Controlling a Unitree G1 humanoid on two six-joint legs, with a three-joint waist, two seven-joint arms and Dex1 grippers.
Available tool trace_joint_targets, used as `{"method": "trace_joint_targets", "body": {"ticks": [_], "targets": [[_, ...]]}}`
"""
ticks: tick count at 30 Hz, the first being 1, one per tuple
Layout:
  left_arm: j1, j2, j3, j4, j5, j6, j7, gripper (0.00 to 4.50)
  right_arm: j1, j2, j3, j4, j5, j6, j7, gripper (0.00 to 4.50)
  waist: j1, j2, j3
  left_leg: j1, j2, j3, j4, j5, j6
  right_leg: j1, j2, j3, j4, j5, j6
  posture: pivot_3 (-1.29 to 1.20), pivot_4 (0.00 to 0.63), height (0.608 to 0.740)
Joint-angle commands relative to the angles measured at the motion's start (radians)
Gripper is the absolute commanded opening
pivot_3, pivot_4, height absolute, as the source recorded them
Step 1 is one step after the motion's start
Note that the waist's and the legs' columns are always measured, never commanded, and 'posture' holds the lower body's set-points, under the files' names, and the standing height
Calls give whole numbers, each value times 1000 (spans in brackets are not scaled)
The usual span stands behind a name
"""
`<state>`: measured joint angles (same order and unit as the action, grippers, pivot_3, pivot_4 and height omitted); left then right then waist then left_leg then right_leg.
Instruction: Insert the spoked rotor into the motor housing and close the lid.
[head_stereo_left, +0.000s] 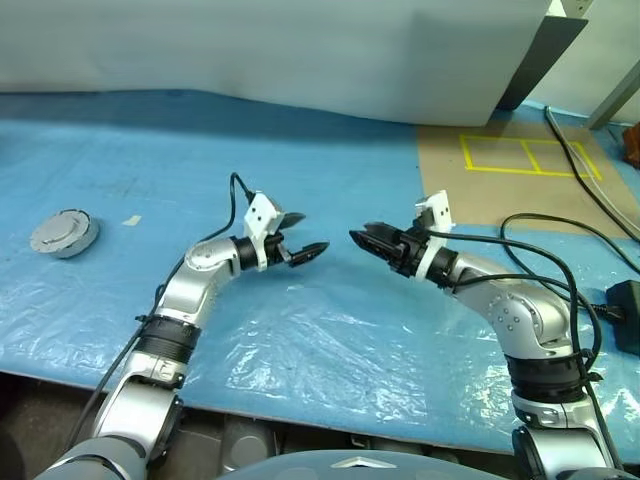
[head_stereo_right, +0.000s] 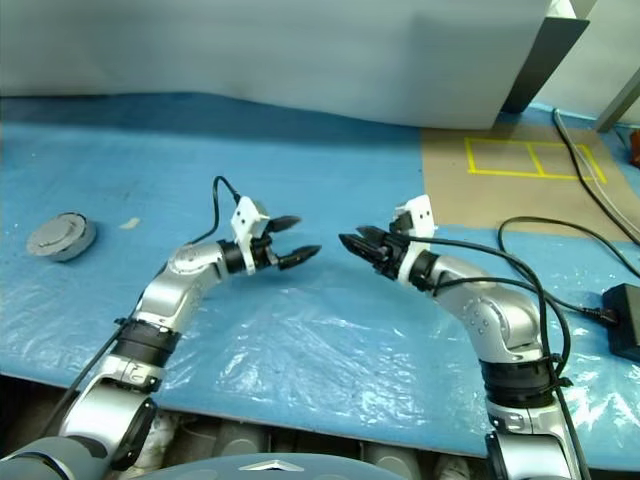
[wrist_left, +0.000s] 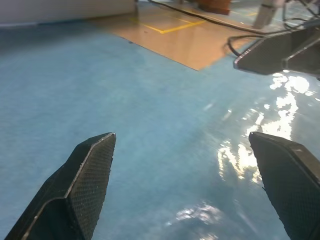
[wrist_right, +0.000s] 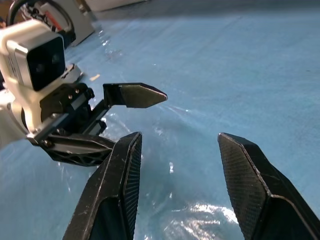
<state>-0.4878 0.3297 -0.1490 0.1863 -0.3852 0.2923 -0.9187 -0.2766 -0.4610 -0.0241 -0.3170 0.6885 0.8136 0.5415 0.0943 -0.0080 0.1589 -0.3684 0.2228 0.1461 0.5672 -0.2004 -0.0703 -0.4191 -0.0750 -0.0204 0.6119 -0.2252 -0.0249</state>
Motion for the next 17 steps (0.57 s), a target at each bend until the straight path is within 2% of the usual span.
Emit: {"method": "trace_joint_targets", "body": {"ticks": [1,17], "targets": [[2,25,25,-109,-90,79,-86,4475,28,-38,13,-85,7,-25,71,2483,0,0,0,0,0,0,0,0,0,0,0,0,0,0,0,0,150,740],[11,42,32,-56,0,9,-85,4475,-43,-23,28,-15,-41,-49,112,2483,-1,2,0,1,0,2,0,0,0,0,0,2,-1,0,0,0,150,740]]}}
